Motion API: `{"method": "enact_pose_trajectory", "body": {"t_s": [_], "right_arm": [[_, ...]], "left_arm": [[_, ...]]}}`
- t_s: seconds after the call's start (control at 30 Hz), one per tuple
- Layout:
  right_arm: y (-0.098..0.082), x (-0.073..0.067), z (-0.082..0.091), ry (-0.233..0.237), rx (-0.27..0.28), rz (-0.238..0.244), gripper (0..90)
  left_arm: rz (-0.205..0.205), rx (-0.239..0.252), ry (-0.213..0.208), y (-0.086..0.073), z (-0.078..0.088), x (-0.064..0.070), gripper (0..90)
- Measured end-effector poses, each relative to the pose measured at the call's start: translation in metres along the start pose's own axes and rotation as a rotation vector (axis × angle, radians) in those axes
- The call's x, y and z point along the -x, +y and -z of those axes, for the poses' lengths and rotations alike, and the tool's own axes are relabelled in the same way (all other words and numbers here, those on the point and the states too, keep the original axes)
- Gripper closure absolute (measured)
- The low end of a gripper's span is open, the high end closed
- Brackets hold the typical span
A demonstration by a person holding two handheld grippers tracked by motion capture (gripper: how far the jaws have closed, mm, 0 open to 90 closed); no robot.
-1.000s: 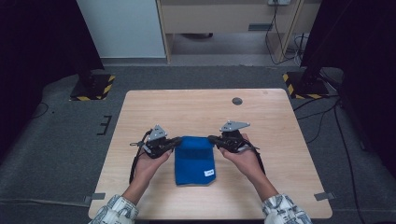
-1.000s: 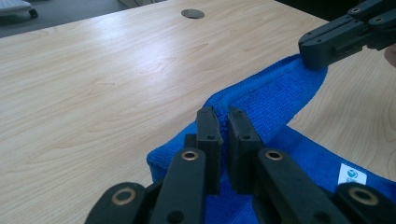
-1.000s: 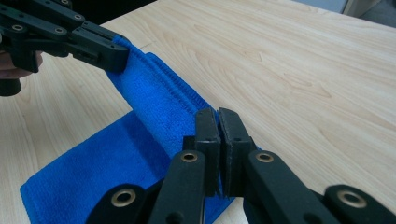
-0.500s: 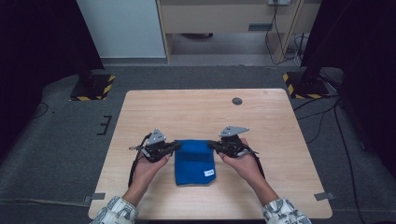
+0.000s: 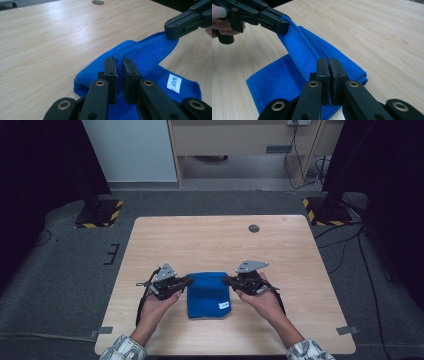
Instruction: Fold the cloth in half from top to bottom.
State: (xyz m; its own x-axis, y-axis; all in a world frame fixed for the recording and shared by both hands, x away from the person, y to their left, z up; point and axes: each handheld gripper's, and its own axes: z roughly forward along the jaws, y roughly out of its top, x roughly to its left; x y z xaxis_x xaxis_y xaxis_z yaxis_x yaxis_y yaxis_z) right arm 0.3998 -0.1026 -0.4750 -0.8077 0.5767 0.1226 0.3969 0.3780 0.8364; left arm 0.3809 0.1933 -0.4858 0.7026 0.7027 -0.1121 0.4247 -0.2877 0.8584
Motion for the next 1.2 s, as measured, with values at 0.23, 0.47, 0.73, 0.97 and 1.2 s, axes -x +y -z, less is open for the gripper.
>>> {"method": "enact_pose_trajectory", "body": {"t_s": [0.23, 0.47, 0.73, 0.97, 1.2], "right_arm": [[-0.008, 0.003, -0.003, 0.004, -0.013, 0.001, 87.8], [-0.010, 0.002, -0.001, 0.000, -0.015, 0.000, 87.7], [-0.017, -0.002, -0.002, 0.006, -0.024, 0.002, 87.7], [-0.023, -0.004, -0.003, 0.012, -0.034, 0.000, 87.6], [-0.026, -0.006, -0.004, 0.006, -0.049, 0.003, 87.5]], "left_arm": [[-0.008, -0.027, 0.005, -0.007, -0.004, 0.005, 82.1], [-0.014, -0.028, 0.000, -0.009, -0.002, 0.009, 80.6], [-0.024, -0.037, -0.002, -0.013, 0.001, 0.014, 79.3], [-0.022, -0.061, -0.015, -0.021, 0.002, 0.018, 77.4], [-0.023, -0.076, -0.016, -0.024, 0.000, 0.019, 74.8]]}}
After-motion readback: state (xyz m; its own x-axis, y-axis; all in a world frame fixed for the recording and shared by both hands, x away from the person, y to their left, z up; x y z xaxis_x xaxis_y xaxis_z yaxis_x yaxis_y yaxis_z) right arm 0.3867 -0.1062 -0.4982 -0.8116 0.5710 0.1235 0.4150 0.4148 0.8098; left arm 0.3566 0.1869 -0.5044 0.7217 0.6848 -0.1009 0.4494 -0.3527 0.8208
